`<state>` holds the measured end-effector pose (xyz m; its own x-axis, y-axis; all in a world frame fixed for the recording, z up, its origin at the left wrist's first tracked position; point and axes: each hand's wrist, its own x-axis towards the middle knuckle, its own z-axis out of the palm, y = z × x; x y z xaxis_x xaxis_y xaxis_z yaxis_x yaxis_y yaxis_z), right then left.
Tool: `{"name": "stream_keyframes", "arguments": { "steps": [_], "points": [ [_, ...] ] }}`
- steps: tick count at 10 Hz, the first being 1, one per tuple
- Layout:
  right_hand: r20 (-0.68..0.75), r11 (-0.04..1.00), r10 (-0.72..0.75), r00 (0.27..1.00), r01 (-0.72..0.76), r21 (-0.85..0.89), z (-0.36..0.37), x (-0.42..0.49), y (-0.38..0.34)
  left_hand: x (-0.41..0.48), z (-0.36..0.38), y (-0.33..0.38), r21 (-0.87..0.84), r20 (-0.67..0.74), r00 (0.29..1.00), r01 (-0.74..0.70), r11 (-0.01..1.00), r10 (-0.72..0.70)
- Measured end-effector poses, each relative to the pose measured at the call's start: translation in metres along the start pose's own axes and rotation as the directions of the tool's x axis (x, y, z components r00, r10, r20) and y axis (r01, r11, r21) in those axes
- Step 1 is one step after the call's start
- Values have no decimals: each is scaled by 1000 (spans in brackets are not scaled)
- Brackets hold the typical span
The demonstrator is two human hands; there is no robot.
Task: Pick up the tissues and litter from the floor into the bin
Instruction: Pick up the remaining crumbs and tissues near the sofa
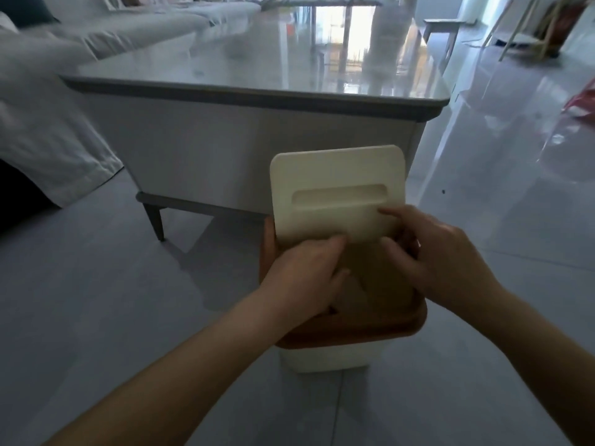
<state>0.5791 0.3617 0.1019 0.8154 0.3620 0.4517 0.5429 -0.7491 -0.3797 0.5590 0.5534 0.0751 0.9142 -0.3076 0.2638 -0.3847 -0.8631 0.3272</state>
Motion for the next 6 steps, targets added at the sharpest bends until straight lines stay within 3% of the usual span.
{"name": "stream_keyframes", "arguments": {
  "steps": [1, 2, 3, 6],
  "points": [
    [-67, 993, 78, 995, -83, -78, 2, 0, 9, -14, -12, -7, 16, -309, 945, -109, 994, 109],
    [16, 976, 193, 981, -190, -109, 6, -3, 18, -22, -12, -23, 32, -353, 936, 33, 999, -20],
    [144, 963, 271, 952, -269, -32, 16, -9, 23, -28, -5, -32, -180, -174, 948, 235, 955, -266],
    [195, 958, 276, 941, -287, 31, 20, -11, 16, -32, -2, -34, -346, -138, 943, 241, 907, -303]
  ]
}}
